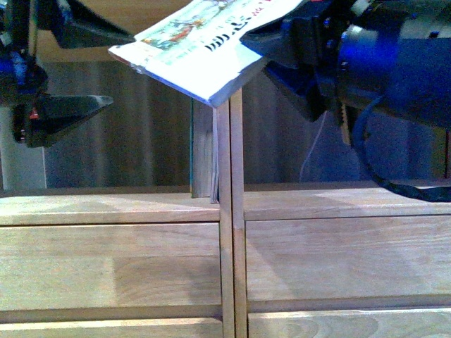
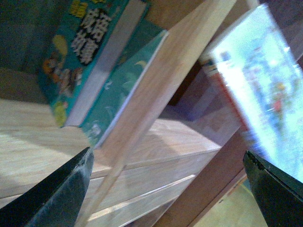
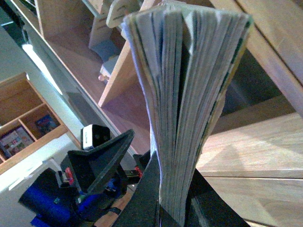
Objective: Organize books on shelf
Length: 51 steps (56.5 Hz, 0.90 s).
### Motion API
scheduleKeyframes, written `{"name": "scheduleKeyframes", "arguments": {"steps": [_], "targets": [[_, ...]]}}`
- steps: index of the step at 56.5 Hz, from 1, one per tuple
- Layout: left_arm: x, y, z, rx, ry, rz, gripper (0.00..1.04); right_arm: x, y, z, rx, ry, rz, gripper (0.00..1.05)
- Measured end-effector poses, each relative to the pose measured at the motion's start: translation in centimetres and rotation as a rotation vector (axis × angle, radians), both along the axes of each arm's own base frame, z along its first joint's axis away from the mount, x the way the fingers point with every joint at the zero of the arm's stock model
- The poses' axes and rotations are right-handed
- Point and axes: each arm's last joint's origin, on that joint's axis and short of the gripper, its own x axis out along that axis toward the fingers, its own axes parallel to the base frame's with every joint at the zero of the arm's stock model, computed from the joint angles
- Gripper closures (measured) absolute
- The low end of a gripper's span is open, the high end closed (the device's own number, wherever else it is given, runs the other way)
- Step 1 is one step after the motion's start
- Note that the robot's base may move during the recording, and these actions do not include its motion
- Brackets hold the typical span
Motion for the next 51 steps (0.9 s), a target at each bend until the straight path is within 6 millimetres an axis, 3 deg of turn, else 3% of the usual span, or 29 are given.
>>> {"name": "scheduleKeyframes", "arguments": {"steps": [11,21,34,51], "targets": [[-0.4,-2.7,0.2,-0.044,0.017,-0.064,0.07,-0.4,2.5,0.2,0.020,-0.023,0.069,0.97],[-0.5,-3.4,0.3,-0.073,0.033,-0.074,0.10,-1.3,4.4,0.0,0.029,-0.009,0.113,0.97],[-0.9,-3.3,0.7,-0.118,0.001,-0.083,0.40,-1.2,5.1,0.1,0.035,-0.004,0.116,0.97],[-2.8,-3.0,0.8,-0.199,-0.091,-0.231,0.81,-0.7,5.6,0.8,0.049,-0.008,0.169,0.97]]}}
